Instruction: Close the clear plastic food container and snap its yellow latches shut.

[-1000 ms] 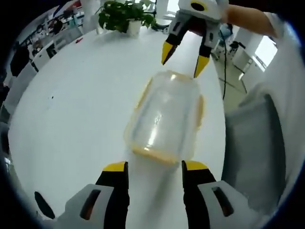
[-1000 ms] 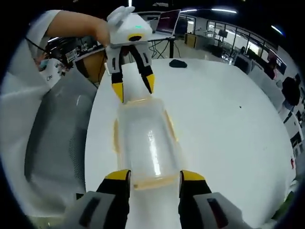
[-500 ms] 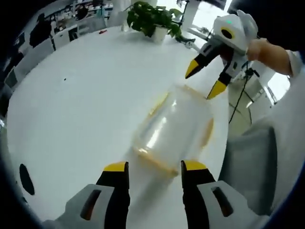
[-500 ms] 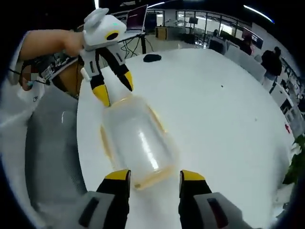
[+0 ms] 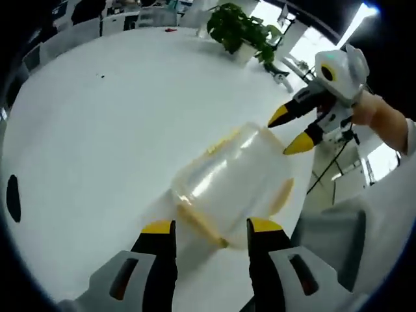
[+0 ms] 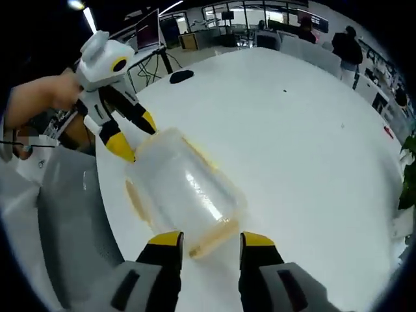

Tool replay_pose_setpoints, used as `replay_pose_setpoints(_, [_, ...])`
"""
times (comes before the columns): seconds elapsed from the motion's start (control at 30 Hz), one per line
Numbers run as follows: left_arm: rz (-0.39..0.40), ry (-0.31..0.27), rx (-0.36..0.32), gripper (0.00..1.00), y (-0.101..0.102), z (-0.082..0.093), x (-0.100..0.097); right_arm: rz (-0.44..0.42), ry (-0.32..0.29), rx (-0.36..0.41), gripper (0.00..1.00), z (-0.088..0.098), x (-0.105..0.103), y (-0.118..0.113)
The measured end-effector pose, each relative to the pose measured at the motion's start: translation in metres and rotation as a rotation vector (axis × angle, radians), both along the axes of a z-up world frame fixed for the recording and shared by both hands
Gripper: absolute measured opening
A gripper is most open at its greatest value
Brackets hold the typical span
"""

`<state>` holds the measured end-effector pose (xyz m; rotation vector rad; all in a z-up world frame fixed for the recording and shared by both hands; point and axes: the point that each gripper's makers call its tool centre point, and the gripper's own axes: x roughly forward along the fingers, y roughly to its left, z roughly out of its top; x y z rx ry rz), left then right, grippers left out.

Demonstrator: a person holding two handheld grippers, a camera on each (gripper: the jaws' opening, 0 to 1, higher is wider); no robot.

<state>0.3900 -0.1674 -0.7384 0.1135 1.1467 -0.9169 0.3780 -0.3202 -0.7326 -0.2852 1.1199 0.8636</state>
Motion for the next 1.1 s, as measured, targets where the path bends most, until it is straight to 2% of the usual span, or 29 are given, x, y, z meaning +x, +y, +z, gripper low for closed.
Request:
replay_pose_setpoints(0.07, [0.028,0.014,-0.012,0.41,-0.002,0.000,0.001,-0.002,0.015,0.009,0.33,-0.002,-0.002,0.001])
replay_pose_setpoints(0.27, [0.026,0.024,-0.009,0.40,-0.009,0.000,-0.001,-0.019,0.052,0.048,0.31,-0.002,-0.002,0.006])
replay_pose_setpoints(0.63, [0.035,0.032,-0.015,0.38,-0.010,0.000,-0.001,-0.011,0.078,0.033,0.31,-0.003,-0.003,0.009])
replay_pose_setpoints(0.77, [0.052,0.042,-0.044,0.36,-0.010,-0.001,-0.001,0.003,0.091,0.012,0.31,-0.003,-0.004,0.010])
replay_pose_setpoints(0.87, [0.086,0.083,-0.078,0.36,-0.012,-0.005,-0.001,0.007,0.104,0.006,0.31,-0.003,-0.004,0.010])
replay_pose_setpoints(0.9, [0.081,0.075,-0.078,0.35,-0.010,-0.005,0.001,0.013,0.106,0.001,0.31,-0.003,-0.004,0.010])
replay_pose_setpoints(0.93, [0.069,0.067,-0.076,0.35,-0.012,-0.005,0.000,0.018,0.101,0.023,0.31,-0.003,-0.002,0.013])
replay_pose_setpoints(0.97, [0.053,0.078,-0.072,0.33,-0.013,0.001,-0.004,-0.017,0.137,0.026,0.32,-0.001,-0.002,0.012])
replay_pose_setpoints(1.0, [0.074,0.094,-0.088,0.33,-0.015,0.005,-0.004,-0.036,0.137,0.044,0.34,-0.002,0.001,0.014])
replay_pose_setpoints(1.03, [0.049,0.074,-0.076,0.33,-0.014,0.005,-0.004,-0.031,0.145,0.050,0.35,-0.001,0.003,0.014])
replay_pose_setpoints(1.1, [0.058,0.076,-0.079,0.33,-0.013,0.004,-0.004,-0.038,0.154,0.068,0.36,-0.002,0.003,0.013])
